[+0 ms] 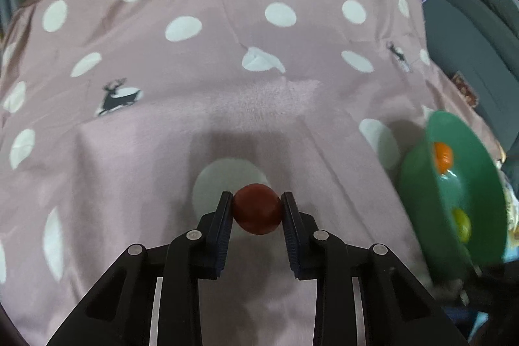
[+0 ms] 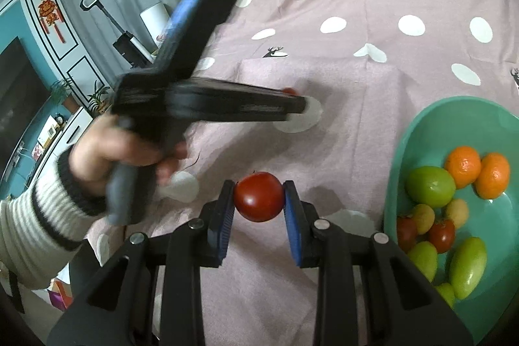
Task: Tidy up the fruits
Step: 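Carry both cherry tomatoes over the green bowl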
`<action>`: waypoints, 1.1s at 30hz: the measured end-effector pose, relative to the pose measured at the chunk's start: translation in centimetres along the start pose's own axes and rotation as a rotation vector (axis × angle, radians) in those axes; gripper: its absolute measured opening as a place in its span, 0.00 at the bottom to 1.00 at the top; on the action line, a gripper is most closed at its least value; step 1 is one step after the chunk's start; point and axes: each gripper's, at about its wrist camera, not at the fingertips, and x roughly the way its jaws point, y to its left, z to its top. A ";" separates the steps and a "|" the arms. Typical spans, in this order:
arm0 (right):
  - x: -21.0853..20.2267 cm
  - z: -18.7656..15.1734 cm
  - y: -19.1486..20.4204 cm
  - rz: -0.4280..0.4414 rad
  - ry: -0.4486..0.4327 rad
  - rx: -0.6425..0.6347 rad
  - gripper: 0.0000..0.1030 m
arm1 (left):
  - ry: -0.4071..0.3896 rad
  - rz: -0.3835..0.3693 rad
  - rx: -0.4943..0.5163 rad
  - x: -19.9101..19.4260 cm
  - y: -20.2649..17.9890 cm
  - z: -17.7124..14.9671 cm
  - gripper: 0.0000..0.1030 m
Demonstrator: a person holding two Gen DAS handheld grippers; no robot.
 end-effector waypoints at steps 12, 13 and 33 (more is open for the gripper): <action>-4.4 -0.2 0.5 -0.044 -0.082 0.021 0.29 | -0.065 0.015 0.028 -8.0 -3.0 -3.6 0.29; -5.0 -0.2 0.6 -0.048 -0.092 0.021 0.29 | -0.069 0.016 0.031 -8.4 -3.1 -3.8 0.29; -11.6 -2.4 -1.7 -0.137 -0.195 0.077 0.29 | -0.117 -0.043 0.150 -11.4 -10.3 -4.0 0.29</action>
